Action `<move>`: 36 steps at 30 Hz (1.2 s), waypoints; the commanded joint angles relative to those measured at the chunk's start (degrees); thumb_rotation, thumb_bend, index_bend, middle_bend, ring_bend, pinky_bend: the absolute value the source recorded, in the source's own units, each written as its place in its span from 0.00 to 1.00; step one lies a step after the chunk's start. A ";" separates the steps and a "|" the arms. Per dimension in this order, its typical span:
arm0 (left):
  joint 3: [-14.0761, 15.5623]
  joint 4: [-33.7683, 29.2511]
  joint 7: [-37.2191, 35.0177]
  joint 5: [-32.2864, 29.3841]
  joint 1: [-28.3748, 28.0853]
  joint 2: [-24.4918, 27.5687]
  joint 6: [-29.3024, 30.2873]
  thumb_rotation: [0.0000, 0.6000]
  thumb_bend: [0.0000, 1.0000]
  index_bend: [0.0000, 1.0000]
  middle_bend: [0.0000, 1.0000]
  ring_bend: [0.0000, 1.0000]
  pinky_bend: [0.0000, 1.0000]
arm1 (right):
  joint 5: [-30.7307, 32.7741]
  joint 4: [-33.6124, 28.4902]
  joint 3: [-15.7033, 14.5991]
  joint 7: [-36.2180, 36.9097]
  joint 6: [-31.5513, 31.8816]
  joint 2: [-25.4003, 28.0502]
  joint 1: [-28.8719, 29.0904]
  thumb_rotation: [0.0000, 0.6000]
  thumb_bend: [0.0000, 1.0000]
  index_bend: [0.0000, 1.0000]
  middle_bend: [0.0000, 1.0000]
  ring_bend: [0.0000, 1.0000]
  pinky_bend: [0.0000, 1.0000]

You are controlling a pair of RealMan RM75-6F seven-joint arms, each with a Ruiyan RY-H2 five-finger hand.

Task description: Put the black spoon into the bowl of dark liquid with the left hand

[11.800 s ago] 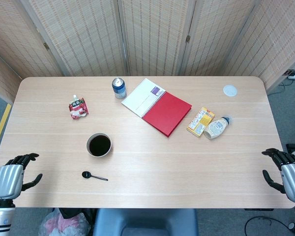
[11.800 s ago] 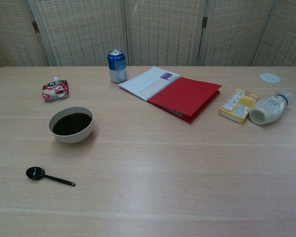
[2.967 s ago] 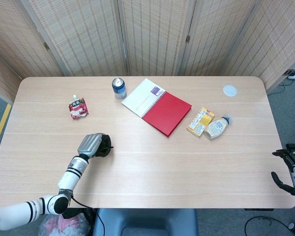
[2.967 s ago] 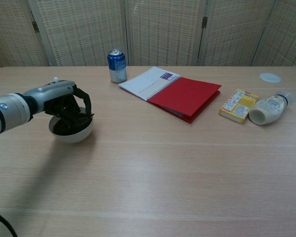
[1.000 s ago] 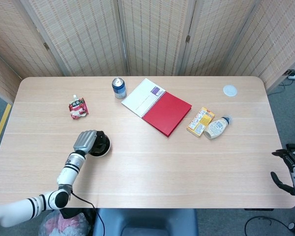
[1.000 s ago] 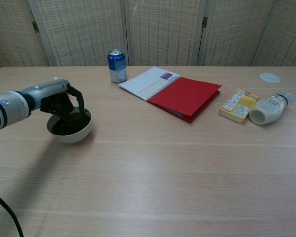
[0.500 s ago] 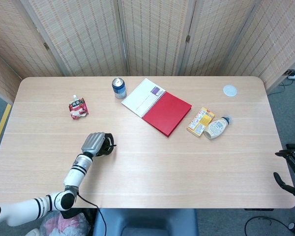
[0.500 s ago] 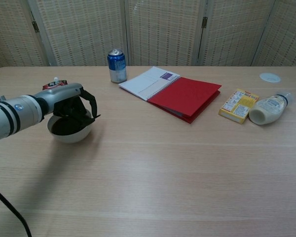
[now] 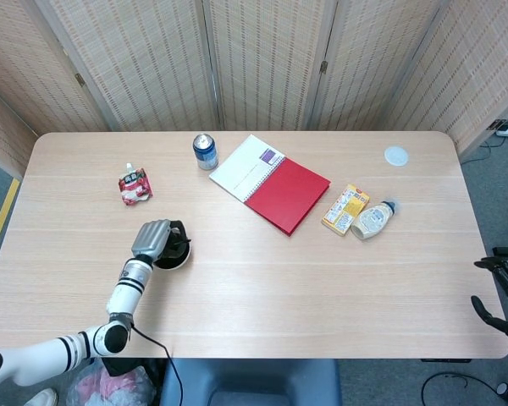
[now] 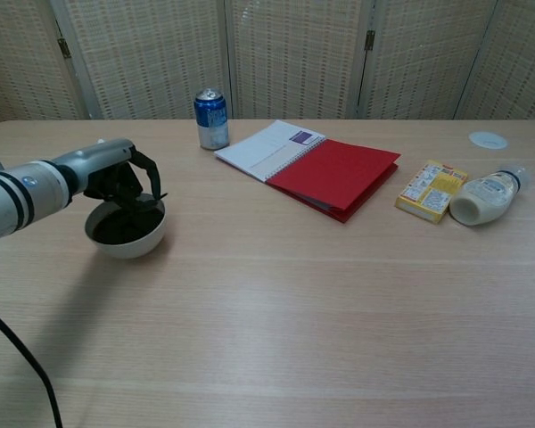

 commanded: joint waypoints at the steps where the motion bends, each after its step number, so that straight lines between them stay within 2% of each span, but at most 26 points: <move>1: 0.93 -2.20 0.29 0.06 0.89 1.83 -0.26 1.00 0.48 0.58 0.96 0.88 1.00 | -0.22 -0.07 0.04 -0.09 -0.10 -0.02 0.19 1.00 0.23 0.30 0.27 0.35 0.35; 5: 1.23 -5.47 0.71 -0.12 1.65 4.11 0.39 1.00 0.26 0.26 0.94 0.86 1.00 | -0.39 -0.36 0.08 -0.34 -0.09 0.06 0.33 1.00 0.23 0.30 0.27 0.35 0.35; 9: 1.20 -8.79 -1.37 1.89 3.59 5.86 3.14 1.00 0.18 0.12 0.90 0.83 1.00 | -0.43 -0.58 0.10 -0.47 0.10 0.13 0.28 1.00 0.23 0.30 0.27 0.35 0.35; 13: 1.71 -11.26 -3.31 4.49 5.81 7.99 5.85 1.00 0.18 0.11 0.78 0.70 0.99 | -0.45 -0.83 0.10 -0.65 0.06 0.25 0.32 1.00 0.23 0.30 0.27 0.35 0.35; 15: 2.02 -12.48 -3.57 5.63 7.04 9.22 7.78 1.00 0.18 0.17 0.71 0.61 0.96 | -0.52 -1.10 0.06 -0.82 -0.12 0.38 0.43 1.00 0.23 0.30 0.27 0.35 0.35; 17: 2.67 -13.38 -2.83 7.95 8.52 10.15 11.42 1.00 0.18 0.27 0.63 0.53 0.89 | -0.57 -1.30 0.09 -0.92 -0.16 0.42 0.51 1.00 0.23 0.30 0.27 0.35 0.35; 19: 3.56 -14.03 -2.48 10.46 10.06 10.90 14.70 1.00 0.18 0.30 0.59 0.48 0.81 | -0.48 -1.31 0.05 -1.00 -0.43 0.44 0.60 1.00 0.23 0.30 0.27 0.35 0.35; 21: 4.87 -14.74 -2.47 13.16 11.93 11.95 17.76 1.00 0.18 0.32 0.52 0.42 0.70 | -0.40 -1.48 -0.33 -0.98 -1.40 0.83 0.78 1.00 0.21 0.30 0.27 0.35 0.35; 25: 7.49 -14.28 -2.70 18.63 15.76 13.59 23.98 1.00 0.17 0.30 0.45 0.38 0.50 | -0.51 -1.55 -0.79 -1.08 -2.66 1.12 1.17 1.00 0.19 0.30 0.26 0.33 0.34; 27: 9.01 -13.27 -2.34 21.70 18.06 14.42 27.91 1.00 0.18 0.28 0.43 0.37 0.41 | -0.74 -1.52 -0.91 -0.94 -3.04 1.25 1.42 1.00 0.19 0.29 0.25 0.28 0.32; 30: 10.81 -13.34 -1.85 24.76 20.90 16.28 31.81 1.00 0.17 0.27 0.42 0.35 0.36 | -1.19 -1.27 -0.94 -0.91 -3.36 1.20 1.85 1.00 0.19 0.29 0.24 0.26 0.30; 36: 13.76 -18.46 -2.57 27.01 25.59 21.77 34.39 1.00 0.18 0.27 0.41 0.34 0.35 | -2.01 -1.04 -1.09 -0.76 -3.89 0.37 2.62 1.00 0.19 0.27 0.24 0.25 0.30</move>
